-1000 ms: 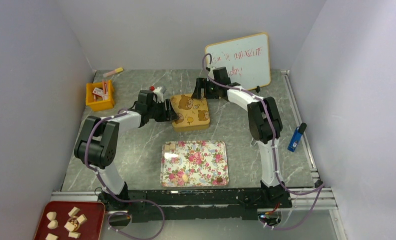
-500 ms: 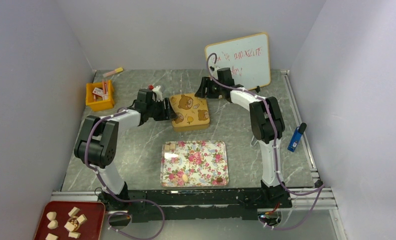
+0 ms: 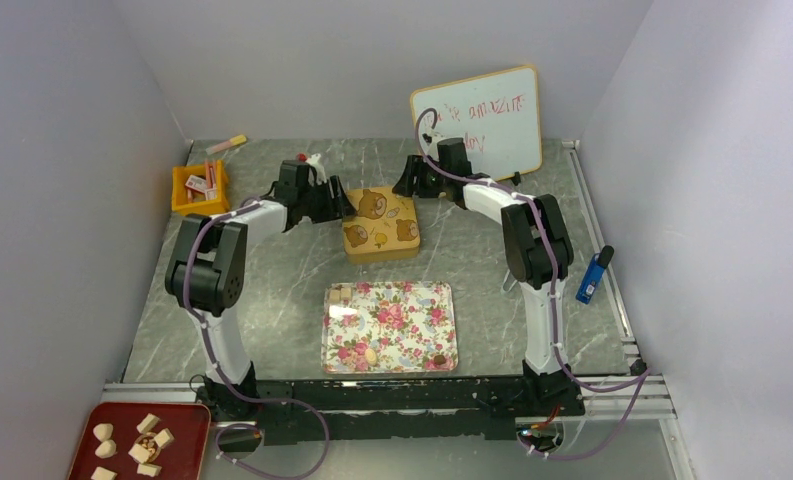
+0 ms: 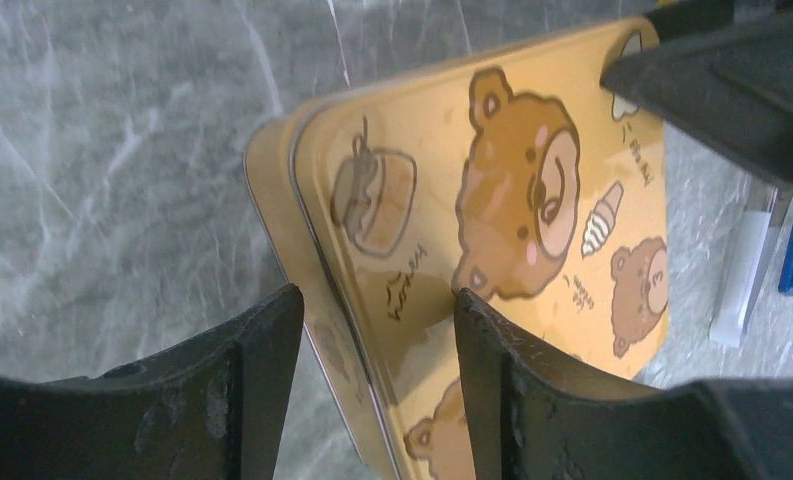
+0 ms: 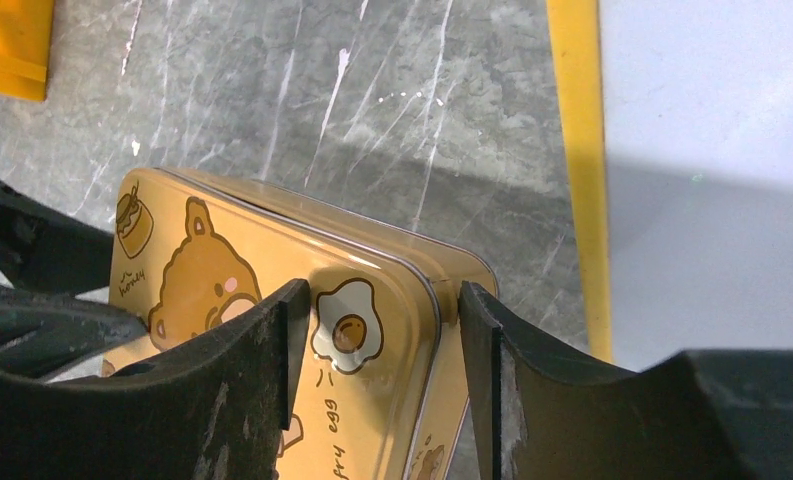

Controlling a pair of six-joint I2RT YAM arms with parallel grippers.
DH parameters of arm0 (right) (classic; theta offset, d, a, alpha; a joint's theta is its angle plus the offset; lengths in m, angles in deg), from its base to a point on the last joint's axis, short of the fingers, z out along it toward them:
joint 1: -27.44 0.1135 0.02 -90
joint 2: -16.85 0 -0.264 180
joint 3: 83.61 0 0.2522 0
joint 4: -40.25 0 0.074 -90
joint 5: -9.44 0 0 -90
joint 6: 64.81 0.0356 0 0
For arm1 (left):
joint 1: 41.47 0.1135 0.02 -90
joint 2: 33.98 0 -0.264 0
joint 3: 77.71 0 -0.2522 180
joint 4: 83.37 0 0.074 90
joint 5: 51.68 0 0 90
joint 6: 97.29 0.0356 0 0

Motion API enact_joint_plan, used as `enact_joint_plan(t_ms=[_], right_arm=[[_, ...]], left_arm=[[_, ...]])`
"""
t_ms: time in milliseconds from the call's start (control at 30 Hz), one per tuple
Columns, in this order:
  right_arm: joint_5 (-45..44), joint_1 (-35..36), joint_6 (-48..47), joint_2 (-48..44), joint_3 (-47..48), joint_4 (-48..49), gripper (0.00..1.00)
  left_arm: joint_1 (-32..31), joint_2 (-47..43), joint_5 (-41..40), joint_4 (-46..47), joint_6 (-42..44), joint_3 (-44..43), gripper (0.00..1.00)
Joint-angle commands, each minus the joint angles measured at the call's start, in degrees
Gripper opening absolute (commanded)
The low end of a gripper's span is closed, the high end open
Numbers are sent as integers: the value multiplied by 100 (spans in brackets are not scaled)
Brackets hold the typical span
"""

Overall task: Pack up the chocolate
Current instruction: Close the box lid on the packing box.

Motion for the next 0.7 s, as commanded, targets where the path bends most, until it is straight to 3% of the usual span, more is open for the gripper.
enact_joint_plan(t_ms=[0, 400, 667], right_arm=[[-221, 134, -281, 180, -372, -987, 56], [-220, 200, -357, 208, -390, -1185, 54], [-185, 325, -360, 333, -336, -1508, 38]], left_arm=[[69, 269, -52, 32, -173, -460, 62], [70, 775, -262, -340, -249, -1020, 57], [66, 1051, -401, -928, -244, -1324, 52]])
